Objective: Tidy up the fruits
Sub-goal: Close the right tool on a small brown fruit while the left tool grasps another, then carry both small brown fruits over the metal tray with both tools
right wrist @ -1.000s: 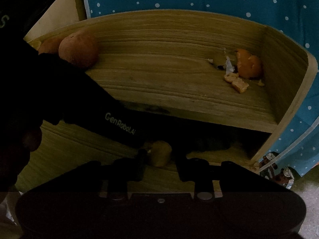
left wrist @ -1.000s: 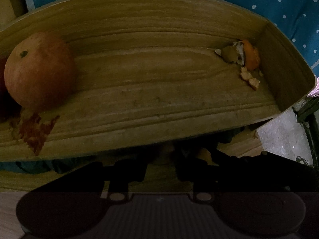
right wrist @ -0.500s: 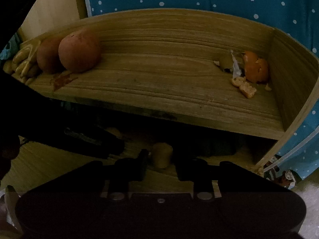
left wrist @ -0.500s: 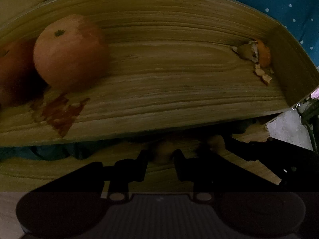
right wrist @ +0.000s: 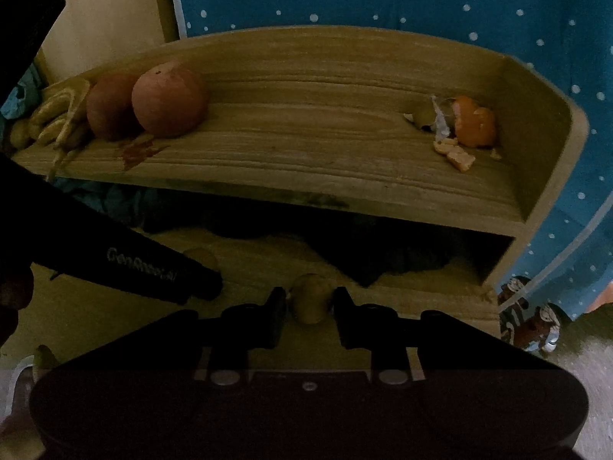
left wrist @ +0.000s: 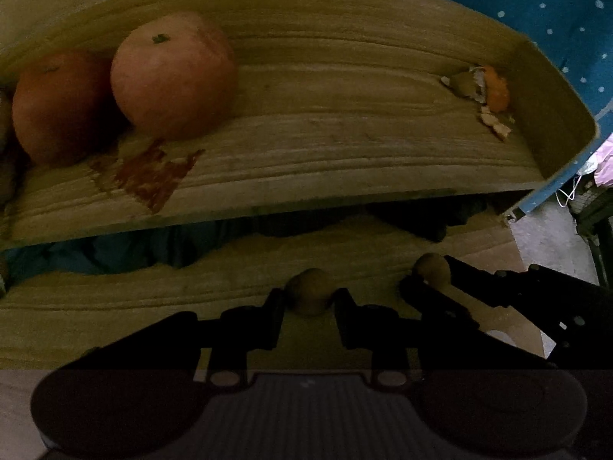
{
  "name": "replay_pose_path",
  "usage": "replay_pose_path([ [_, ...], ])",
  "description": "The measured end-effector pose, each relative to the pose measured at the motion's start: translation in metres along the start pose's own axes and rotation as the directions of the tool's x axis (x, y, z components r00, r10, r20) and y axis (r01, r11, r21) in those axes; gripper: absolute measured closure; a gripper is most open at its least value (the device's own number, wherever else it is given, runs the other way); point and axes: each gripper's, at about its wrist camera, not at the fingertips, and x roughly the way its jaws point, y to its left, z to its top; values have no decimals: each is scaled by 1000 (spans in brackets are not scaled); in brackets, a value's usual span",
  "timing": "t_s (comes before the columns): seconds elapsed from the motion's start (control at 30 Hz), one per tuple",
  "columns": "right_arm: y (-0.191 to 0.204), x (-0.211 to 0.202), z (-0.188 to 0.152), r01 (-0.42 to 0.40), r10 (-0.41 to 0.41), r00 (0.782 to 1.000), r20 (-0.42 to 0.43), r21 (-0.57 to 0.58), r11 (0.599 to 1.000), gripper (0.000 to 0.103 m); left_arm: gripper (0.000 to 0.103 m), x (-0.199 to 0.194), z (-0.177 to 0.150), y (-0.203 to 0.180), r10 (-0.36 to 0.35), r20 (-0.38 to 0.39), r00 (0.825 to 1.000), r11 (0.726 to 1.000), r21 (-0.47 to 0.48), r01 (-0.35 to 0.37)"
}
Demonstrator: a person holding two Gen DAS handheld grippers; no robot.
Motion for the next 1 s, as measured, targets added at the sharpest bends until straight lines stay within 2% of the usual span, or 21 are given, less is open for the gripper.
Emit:
replay_pose_path([
  [0.27,7,-30,-5,65,-66,997,31,42,997,74,71,-34,-16,18,-40,33,999,999,32,39],
  [0.37,8,-46,-7,103,-106,993,52,63,993,74,71,-46,-6,8,-57,53,997,997,60,53],
  [0.7,6,-107,-36,250,-263,962,76,151,956,74,71,-75,-15,-20,-146,87,986,973,194,127],
  [1.0,8,-139,-79,334,-351,936,36,230,914,74,71,-75,-40,-50,-203,48,978,938,296,180],
])
